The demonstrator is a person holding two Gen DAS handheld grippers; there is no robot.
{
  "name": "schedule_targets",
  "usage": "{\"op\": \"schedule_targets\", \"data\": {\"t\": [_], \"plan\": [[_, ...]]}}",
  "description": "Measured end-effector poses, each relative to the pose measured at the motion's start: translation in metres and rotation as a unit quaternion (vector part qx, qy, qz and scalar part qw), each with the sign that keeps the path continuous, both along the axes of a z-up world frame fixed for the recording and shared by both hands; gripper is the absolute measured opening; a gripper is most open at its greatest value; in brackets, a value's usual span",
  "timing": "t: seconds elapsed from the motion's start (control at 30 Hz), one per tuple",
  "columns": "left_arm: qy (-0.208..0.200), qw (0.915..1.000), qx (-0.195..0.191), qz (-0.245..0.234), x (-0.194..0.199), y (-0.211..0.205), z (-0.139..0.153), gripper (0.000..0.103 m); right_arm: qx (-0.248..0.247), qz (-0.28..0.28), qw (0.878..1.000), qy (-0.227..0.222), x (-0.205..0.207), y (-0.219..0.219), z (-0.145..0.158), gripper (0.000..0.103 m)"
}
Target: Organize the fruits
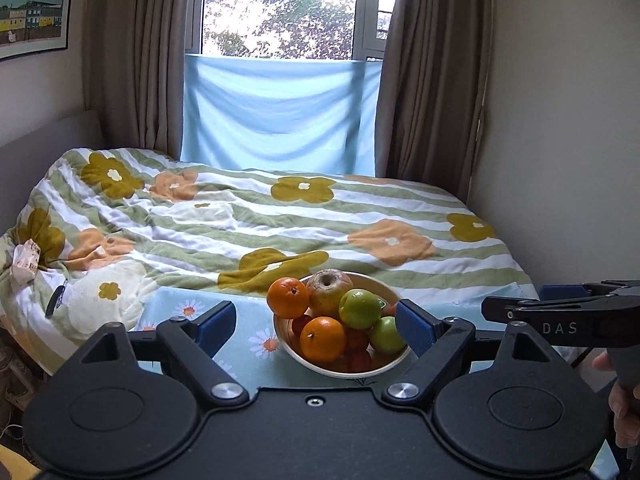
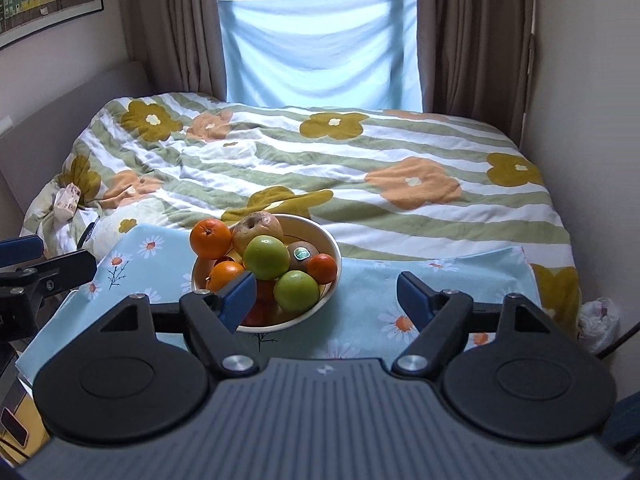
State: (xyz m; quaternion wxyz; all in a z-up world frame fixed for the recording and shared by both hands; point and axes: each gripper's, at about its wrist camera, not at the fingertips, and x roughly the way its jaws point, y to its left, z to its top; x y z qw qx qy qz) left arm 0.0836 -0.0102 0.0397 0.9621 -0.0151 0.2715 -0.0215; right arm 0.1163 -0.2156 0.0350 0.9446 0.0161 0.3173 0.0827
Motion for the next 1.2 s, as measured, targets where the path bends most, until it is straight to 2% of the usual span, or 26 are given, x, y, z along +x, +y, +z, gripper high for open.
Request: {"op": "schedule_targets", "data": {"t": [0.23,0.5,0.7,1.2], "plan": [[-0.006,0.9998,0.019,-0.006,-0.030,0.015,0.009,0.092,-0.011,-0.046,0.999,-0.009,-0.062,0.004,0.016,0.102],[-0.005,0.9990,0.044,-0.010,-0.056,0.025,0.000,0.103,-0.041,-0.088,0.995,-0.017,-0.105,0.013,0.017,0.103],[0.013,0.9989,0.045,-0.008,-0.062,0.031,-0.011,0.103,-0.039,-0.100,0.994,-0.005,-0.116,0.013,0.009,0.103],[0.019,0.9989,0.041,-0.014,-0.066,0.037,-0.016,0.103,-0.030,-0.107,0.994,0.003,-0.118,0.017,0.006,0.103]]}}
